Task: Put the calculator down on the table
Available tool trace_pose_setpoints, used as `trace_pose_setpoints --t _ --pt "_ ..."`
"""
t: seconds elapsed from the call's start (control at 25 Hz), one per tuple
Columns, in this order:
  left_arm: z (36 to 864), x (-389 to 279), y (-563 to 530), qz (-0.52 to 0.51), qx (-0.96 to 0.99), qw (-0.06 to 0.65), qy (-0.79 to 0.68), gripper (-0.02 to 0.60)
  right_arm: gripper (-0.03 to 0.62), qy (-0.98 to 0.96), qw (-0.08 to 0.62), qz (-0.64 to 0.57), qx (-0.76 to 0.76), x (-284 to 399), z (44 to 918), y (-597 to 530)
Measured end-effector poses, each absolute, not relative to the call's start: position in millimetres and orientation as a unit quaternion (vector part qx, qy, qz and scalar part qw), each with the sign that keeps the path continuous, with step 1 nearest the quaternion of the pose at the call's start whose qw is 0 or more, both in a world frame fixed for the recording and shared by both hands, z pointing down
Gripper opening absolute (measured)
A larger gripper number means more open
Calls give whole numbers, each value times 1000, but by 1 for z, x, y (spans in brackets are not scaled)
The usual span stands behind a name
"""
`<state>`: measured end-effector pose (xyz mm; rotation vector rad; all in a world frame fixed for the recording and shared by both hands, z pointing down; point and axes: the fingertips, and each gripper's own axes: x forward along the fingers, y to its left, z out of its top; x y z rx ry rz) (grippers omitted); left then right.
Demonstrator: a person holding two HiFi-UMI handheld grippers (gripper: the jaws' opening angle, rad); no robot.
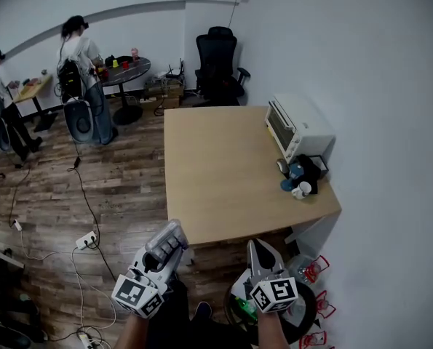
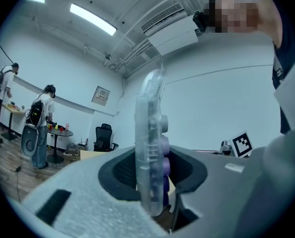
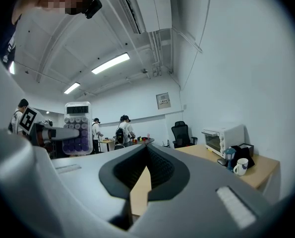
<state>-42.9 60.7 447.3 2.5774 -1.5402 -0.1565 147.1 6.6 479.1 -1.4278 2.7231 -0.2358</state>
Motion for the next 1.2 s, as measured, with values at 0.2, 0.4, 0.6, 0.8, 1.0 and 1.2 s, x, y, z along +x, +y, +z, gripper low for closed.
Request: trace_pose_setpoints --t 0.2,0.4,0.6,0.8,1.0,1.2 --pt "451 -63 20 -56 854 67 -514 130 11 880 25 -69 -469 132 485 -33" --pt "454 -82 -38 -56 861 69 -500 130 11 872 26 -68 -484 115 484 -83" --pt "456 -95 -116 -53 878 67 -472 130 11 856 25 -66 -511 102 487 -151" --pt "455 -118 -202 -41 886 86 -453 130 11 837 18 -63 -543 78 483 -226" --pt "438 -134 -265 -36 899 78 -430 130 11 822 29 -60 -566 60 470 -284" --pt "444 -127 -306 -38 909 78 -408 130 11 811 32 -63 -581 68 468 -317"
